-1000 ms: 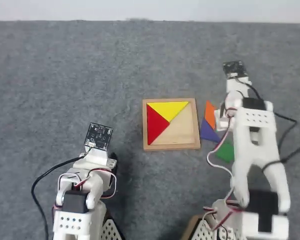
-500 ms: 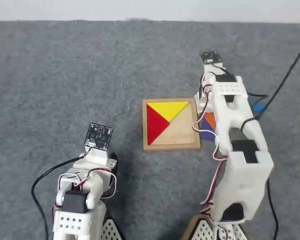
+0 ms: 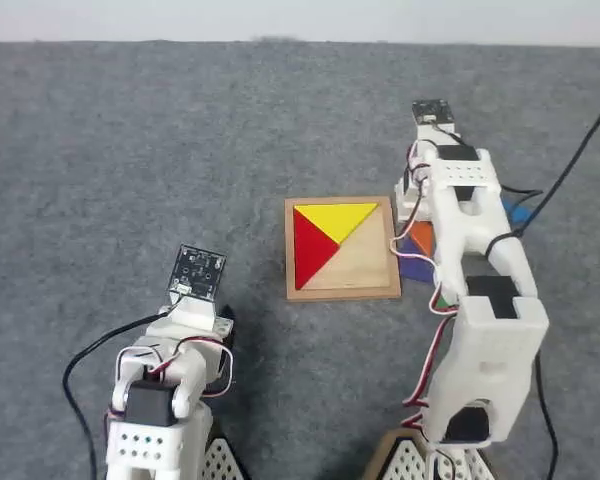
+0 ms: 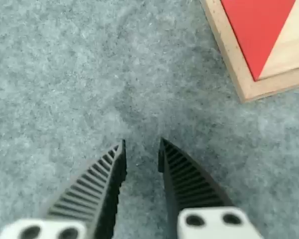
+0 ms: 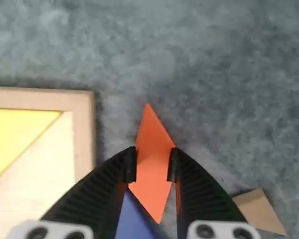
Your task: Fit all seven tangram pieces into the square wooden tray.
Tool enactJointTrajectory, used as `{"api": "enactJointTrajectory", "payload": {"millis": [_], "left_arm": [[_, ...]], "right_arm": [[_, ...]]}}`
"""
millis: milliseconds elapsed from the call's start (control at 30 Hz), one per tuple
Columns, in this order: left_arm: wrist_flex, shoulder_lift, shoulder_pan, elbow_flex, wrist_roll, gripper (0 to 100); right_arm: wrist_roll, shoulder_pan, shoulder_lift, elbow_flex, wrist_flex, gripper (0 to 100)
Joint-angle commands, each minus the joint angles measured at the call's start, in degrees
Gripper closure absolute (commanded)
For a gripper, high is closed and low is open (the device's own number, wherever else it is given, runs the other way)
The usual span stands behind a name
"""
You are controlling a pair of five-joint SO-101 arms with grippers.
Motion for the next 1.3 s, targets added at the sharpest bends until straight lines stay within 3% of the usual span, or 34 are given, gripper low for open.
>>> {"api": "enactJointTrajectory", "payload": {"millis": [0,233,433,733,1100,1267], "left_arm": [[0.18,-0.7,-0.44,-0.75,0.53,90],[0.18,-0.7,-0.44,-0.75,0.53,90],[0.18,-0.7,-0.44,-0.75,0.53,90],[0.18,-0.7,-0.44,-0.75,0.53,90],[0.18,-0.7,-0.44,-0.75,0.53,90],[0.18,-0.7,-0.44,-0.75,0.53,90]], "right_arm": [[-0.79,3.56,0.48,-0.62,1.27,86.7],[0.97,4.53,0.48,-0.7,3.21,71.9],[1.14,5.85,0.48,-0.7,3.21,70.9],[0.7,5.85,-0.13,-0.7,3.21,96.9],[-1.05,4.44,-10.68,0.0,6.2,98.0],[-0.7,-0.4,-19.91,9.58,2.15,98.0]]}}
